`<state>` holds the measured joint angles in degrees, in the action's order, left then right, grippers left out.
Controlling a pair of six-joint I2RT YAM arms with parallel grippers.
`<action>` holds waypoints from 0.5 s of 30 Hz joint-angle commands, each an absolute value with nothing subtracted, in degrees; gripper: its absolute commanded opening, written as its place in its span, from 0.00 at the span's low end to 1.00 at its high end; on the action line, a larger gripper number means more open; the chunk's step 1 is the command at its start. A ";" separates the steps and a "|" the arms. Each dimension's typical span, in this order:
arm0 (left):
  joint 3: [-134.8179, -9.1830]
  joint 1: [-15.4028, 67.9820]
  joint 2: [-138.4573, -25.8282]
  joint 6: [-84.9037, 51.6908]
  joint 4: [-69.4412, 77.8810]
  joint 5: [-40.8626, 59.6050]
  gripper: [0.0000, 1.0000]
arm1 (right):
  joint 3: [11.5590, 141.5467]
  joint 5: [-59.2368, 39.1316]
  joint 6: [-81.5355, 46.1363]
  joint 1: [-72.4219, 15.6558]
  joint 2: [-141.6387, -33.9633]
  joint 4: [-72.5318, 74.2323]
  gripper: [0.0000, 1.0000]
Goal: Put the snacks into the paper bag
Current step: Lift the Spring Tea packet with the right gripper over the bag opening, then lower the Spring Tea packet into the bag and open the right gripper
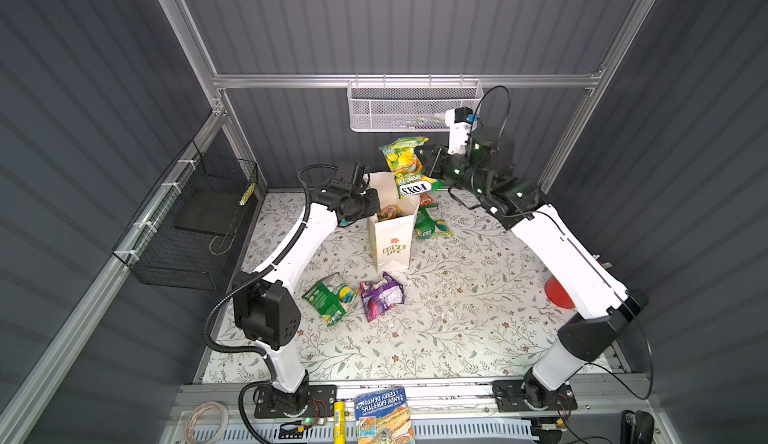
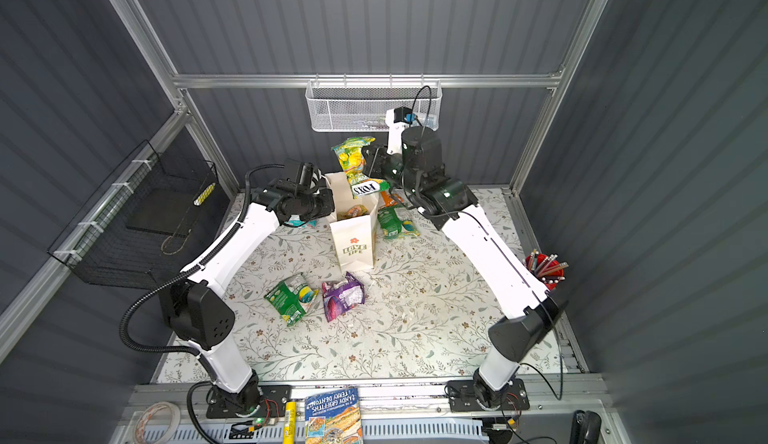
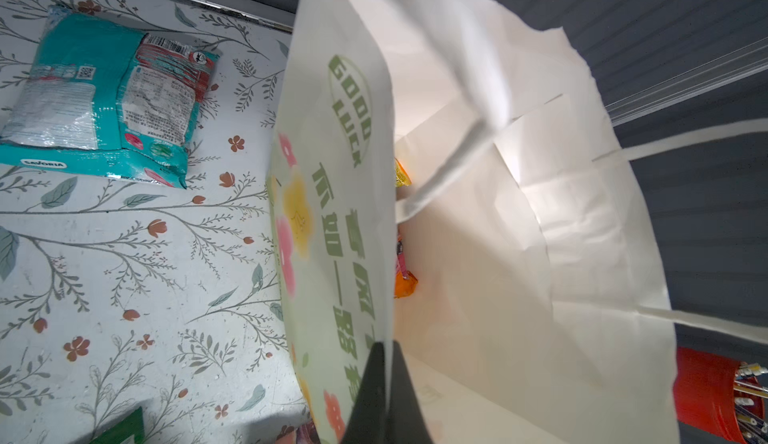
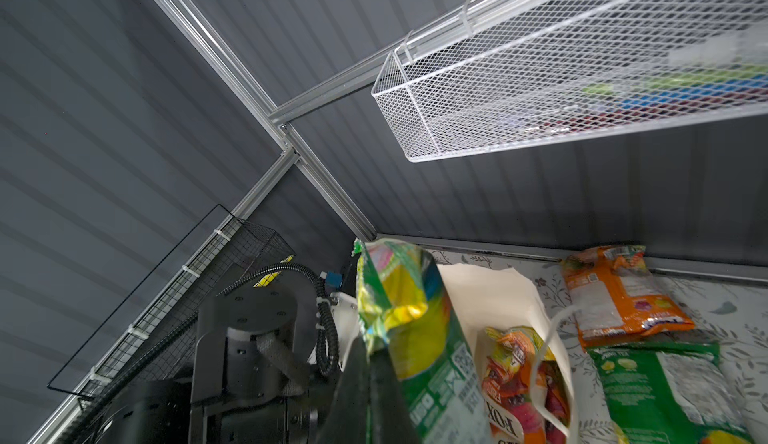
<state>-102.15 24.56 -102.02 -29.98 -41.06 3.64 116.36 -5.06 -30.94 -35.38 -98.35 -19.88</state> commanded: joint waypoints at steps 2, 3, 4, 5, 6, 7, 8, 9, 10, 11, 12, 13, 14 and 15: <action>-102.74 24.52 -103.14 -28.56 -42.96 4.31 0.00 | 123.46 -4.60 -29.02 -36.01 -104.48 -18.10 0.00; -102.82 24.52 -103.14 -28.56 -43.07 4.31 0.00 | 125.08 -4.36 -28.98 -36.04 -106.35 -18.63 0.00; -102.88 24.44 -103.14 -28.57 -43.02 4.36 0.00 | 126.44 -4.31 -29.08 -36.11 -107.74 -19.16 0.00; -102.76 24.52 -103.10 -28.49 -43.07 4.26 0.00 | 127.58 -4.24 -29.22 -36.10 -109.21 -19.60 0.00; -102.79 24.52 -103.09 -28.48 -43.07 4.06 0.00 | 128.20 -4.17 -29.16 -36.20 -110.50 -19.75 0.00; -102.83 24.51 -103.09 -28.53 -43.15 3.87 0.00 | 128.60 -3.69 -29.09 -36.19 -111.40 -20.01 0.00; -102.85 24.48 -102.96 -28.42 -43.15 3.71 0.00 | 128.82 -3.13 -29.13 -36.20 -112.38 -20.29 0.00; -102.83 24.47 -103.11 -28.39 -43.20 3.69 0.00 | 128.87 -2.87 -28.98 -36.25 -113.19 -20.39 0.00; -102.90 24.48 -103.10 -28.39 -43.20 3.78 0.00 | 128.85 -2.50 -28.94 -36.23 -113.76 -20.60 0.00; -102.97 24.51 -103.03 -28.39 -43.24 3.78 0.00 | 128.76 -2.20 -29.19 -36.18 -114.56 -20.97 0.00; -102.87 24.52 -103.01 -28.39 -43.24 3.74 0.00 | 128.72 -1.88 -29.41 -36.24 -115.31 -21.58 0.00; -102.92 24.51 -102.93 -28.39 -43.20 3.69 0.00 | 128.44 -1.53 -29.66 -36.21 -115.76 -21.95 0.00; -102.88 24.52 -102.79 -28.39 -43.24 3.56 0.00 | 127.52 -1.34 -30.15 -36.21 -116.07 -21.86 0.00; -102.91 24.46 -102.79 -28.44 -43.24 3.43 0.00 | 125.85 -1.18 -30.69 -36.21 -116.26 -21.23 0.00</action>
<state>-102.15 24.56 -102.02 -29.56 -41.08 3.57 126.56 -2.76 -29.95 -35.94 -116.68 -22.72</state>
